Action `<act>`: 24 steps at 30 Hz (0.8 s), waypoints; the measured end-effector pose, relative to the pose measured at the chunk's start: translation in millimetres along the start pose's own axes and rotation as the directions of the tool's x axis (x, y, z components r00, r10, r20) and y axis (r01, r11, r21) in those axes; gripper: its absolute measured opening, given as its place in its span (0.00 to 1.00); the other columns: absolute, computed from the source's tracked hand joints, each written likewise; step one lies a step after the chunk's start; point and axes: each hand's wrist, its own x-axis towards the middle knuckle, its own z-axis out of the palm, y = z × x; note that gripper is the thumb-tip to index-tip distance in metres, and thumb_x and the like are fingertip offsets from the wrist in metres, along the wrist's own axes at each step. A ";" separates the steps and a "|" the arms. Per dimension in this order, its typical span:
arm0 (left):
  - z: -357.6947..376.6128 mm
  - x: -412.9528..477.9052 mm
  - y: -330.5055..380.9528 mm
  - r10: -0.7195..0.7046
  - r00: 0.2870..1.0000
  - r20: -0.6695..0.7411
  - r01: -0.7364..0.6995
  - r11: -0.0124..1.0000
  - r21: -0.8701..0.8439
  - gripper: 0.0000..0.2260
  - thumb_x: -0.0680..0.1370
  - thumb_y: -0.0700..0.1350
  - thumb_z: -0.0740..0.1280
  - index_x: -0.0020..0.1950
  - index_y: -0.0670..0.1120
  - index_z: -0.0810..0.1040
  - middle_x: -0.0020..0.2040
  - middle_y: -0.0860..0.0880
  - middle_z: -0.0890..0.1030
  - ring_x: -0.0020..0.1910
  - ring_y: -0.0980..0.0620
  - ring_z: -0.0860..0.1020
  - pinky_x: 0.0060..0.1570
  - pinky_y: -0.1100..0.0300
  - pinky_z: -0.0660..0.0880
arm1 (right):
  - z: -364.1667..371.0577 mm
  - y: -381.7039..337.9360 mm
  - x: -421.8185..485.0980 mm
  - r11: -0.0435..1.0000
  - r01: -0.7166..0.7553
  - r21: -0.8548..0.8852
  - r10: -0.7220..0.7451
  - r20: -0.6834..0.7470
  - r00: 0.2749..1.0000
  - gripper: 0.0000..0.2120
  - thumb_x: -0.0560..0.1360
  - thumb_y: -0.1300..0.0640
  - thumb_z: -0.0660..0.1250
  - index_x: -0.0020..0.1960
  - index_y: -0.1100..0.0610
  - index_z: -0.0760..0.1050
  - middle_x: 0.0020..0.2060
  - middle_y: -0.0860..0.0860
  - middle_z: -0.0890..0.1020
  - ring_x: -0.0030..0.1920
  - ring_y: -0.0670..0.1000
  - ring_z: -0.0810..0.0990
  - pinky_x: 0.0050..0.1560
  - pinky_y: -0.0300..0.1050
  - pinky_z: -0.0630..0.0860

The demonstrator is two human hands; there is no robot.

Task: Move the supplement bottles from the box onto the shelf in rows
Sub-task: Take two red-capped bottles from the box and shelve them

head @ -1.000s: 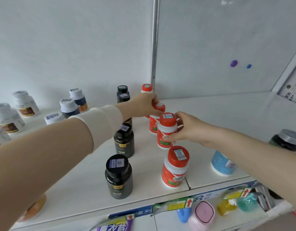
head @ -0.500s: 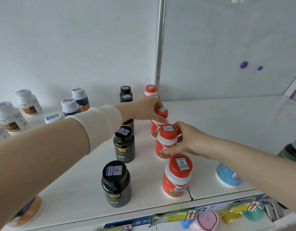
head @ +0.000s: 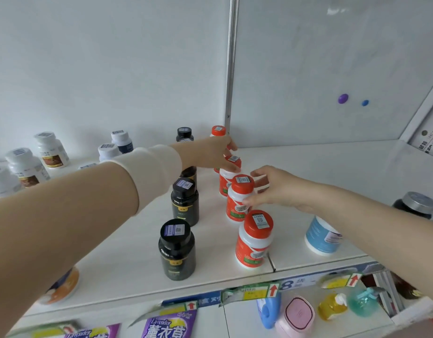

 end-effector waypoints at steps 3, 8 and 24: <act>-17.2 -31.7 8.1 0.006 0.998 -0.069 0.005 0.987 0.160 0.25 0.76 0.50 0.68 0.69 0.46 0.66 0.66 0.47 0.74 0.63 0.47 0.73 0.62 0.55 0.69 | -18.8 -13.8 -16.3 0.997 0.029 -0.078 -0.032 -0.043 0.999 0.37 0.69 0.52 0.73 0.72 0.57 0.60 0.67 0.55 0.71 0.62 0.52 0.72 0.57 0.42 0.69; -38.5 -106.4 13.6 0.035 0.968 -0.249 0.152 0.709 0.689 0.21 0.78 0.52 0.63 0.69 0.47 0.66 0.63 0.46 0.74 0.61 0.46 0.73 0.58 0.52 0.71 | -18.1 -51.7 -45.2 0.939 0.182 -0.291 -0.234 -0.151 0.961 0.30 0.75 0.50 0.67 0.72 0.59 0.61 0.70 0.55 0.69 0.67 0.56 0.70 0.63 0.48 0.69; -34.3 -485.2 -56.9 -0.457 0.704 -0.543 0.696 0.294 0.655 0.21 0.79 0.51 0.61 0.69 0.44 0.65 0.65 0.45 0.74 0.63 0.45 0.74 0.62 0.53 0.71 | 238.3 -230.9 -183.6 0.352 0.672 -0.651 -0.737 0.250 0.628 0.24 0.78 0.51 0.58 0.71 0.60 0.60 0.69 0.59 0.65 0.68 0.60 0.66 0.63 0.53 0.66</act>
